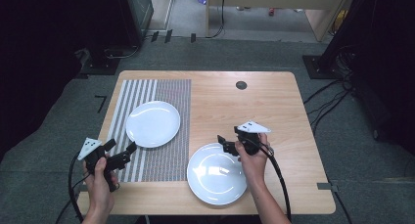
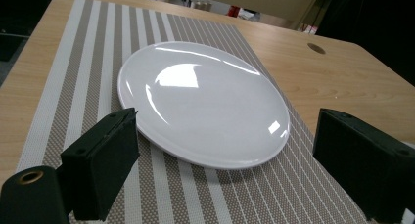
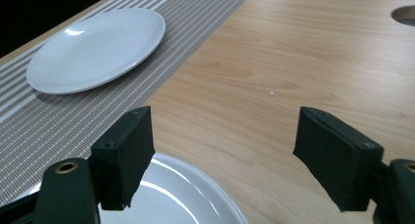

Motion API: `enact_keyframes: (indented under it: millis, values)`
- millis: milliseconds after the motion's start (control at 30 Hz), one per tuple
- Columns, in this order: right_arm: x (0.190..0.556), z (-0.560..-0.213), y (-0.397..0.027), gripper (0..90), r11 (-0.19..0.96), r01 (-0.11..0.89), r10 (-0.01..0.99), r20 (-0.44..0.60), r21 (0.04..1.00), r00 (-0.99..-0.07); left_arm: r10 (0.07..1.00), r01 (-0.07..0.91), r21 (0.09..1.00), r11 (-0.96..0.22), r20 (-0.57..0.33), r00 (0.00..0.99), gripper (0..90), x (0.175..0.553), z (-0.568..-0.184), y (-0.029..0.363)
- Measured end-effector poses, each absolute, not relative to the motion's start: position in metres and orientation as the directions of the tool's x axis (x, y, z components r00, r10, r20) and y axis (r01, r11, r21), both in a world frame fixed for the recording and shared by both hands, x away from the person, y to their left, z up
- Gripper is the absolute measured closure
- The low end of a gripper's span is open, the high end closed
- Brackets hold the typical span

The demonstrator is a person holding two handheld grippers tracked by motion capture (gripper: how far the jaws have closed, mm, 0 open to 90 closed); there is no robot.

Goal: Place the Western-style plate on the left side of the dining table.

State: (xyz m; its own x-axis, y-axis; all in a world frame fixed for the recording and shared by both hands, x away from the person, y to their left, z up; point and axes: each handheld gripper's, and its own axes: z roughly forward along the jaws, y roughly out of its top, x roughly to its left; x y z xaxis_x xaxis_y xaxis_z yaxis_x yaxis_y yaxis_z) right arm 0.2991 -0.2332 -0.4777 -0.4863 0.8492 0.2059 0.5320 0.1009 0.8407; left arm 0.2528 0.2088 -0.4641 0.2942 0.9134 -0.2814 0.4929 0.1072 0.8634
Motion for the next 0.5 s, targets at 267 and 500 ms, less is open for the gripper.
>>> enact_keyframes:
  millis: [267, 500]
  values:
    - [0.281, -0.481, -0.265, 22.0, 0.074, 0.542, 0.874, 0.208, 0.837, -0.440, 0.928, 0.479, 0.874, 0.084, -0.244, 0.282, 9.9, 0.236, -0.473, 0.213]
    - [0.264, -0.485, -0.295, 21.6, 0.054, 0.551, 0.892, 0.208, 0.833, -0.401, 0.928, 0.503, 0.858, 0.107, -0.267, 0.259, 9.9, 0.222, -0.485, 0.221]
